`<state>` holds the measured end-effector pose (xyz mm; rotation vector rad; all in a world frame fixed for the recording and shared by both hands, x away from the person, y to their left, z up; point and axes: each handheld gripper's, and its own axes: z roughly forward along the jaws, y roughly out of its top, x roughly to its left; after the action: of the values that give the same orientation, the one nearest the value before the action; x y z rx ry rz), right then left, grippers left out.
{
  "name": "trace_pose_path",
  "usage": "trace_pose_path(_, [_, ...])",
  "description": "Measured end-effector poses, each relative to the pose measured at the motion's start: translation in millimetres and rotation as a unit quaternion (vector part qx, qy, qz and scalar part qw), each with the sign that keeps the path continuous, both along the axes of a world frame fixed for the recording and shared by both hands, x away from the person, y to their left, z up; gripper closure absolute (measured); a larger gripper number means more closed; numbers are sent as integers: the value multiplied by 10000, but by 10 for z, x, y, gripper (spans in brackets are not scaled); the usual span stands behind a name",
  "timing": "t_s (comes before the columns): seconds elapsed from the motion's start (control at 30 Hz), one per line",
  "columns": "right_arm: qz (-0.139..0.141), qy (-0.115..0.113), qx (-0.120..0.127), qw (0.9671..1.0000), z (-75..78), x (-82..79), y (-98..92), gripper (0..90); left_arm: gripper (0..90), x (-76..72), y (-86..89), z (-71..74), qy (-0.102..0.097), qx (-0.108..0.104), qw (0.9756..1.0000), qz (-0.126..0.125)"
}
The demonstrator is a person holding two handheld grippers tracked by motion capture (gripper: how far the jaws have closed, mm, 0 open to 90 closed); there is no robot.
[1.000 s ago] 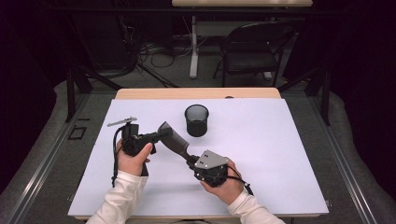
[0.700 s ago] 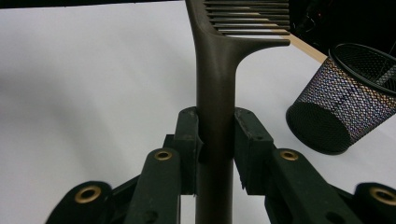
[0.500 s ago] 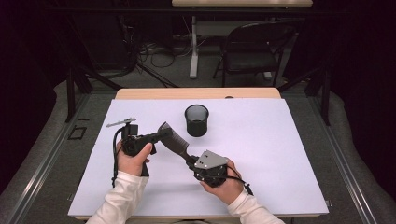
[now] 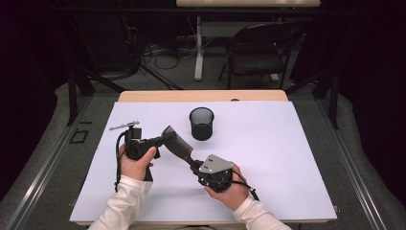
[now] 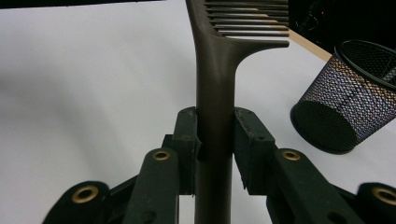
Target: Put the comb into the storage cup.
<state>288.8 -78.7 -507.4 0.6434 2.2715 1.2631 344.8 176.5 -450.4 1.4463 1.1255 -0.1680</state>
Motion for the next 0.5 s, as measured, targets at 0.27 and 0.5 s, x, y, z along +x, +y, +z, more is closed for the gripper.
trace_pose_path(0.27, [-3, 1, 58, 10000, 1, 6, -5, 641, 860, 22, 21, -30, 38, 7, 10000, 73])
trace_pose_path(0.5, [6, -7, 119, 9999, 7, 23, -8, 543, 859, 43, 60, -52, 8, -31, 9999, 146])
